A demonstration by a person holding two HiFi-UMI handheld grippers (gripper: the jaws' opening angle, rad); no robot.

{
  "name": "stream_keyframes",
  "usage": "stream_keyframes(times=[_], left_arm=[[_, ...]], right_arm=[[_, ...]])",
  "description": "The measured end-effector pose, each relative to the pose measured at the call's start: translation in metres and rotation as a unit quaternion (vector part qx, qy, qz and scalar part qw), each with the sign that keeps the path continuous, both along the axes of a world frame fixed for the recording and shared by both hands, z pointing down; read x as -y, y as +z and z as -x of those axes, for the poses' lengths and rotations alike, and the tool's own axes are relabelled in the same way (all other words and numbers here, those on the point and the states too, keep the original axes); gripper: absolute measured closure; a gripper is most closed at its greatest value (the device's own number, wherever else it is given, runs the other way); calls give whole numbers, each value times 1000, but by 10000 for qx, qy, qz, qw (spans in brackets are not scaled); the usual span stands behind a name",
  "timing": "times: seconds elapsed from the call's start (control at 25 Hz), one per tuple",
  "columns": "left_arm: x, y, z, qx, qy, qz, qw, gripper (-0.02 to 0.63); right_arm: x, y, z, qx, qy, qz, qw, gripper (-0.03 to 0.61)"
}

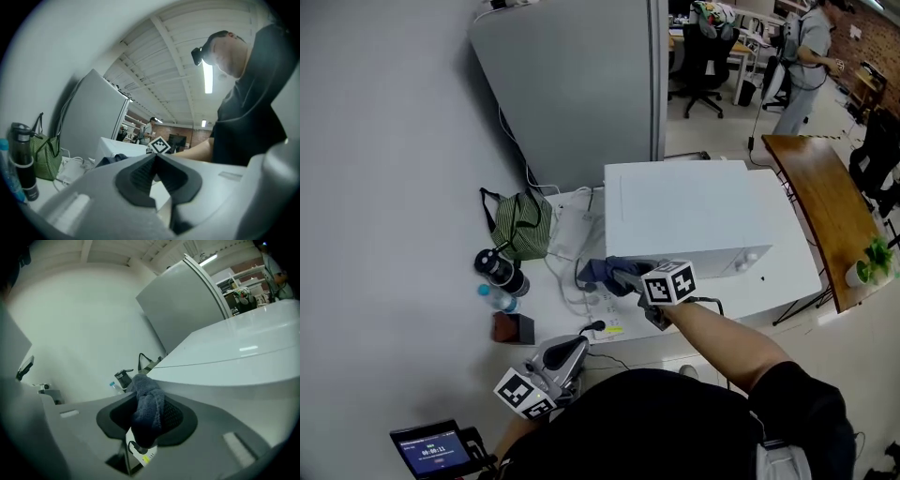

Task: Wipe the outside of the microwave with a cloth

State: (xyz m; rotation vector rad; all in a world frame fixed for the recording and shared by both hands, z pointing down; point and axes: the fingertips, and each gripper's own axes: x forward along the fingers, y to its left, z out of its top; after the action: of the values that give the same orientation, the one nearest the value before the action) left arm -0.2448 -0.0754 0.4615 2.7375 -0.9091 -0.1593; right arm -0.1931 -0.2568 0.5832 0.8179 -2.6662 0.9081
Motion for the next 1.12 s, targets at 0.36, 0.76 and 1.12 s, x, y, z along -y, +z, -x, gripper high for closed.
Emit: stream_keyframes(times=[0.36,0.76,1.12], left_arm=[[8,-2,-77,-70,33,-39,10000,611],[14,-4,-136,65,528,-34,9986,611],[0,-5,-107,-43,287,-25,9996,611]], right_arm=[[-6,4,-170,204,632,249,9975,468],[-7,9,-371,-252,1656,166,9857,463],[-32,-7,-393,314,2221,329,9740,476]])
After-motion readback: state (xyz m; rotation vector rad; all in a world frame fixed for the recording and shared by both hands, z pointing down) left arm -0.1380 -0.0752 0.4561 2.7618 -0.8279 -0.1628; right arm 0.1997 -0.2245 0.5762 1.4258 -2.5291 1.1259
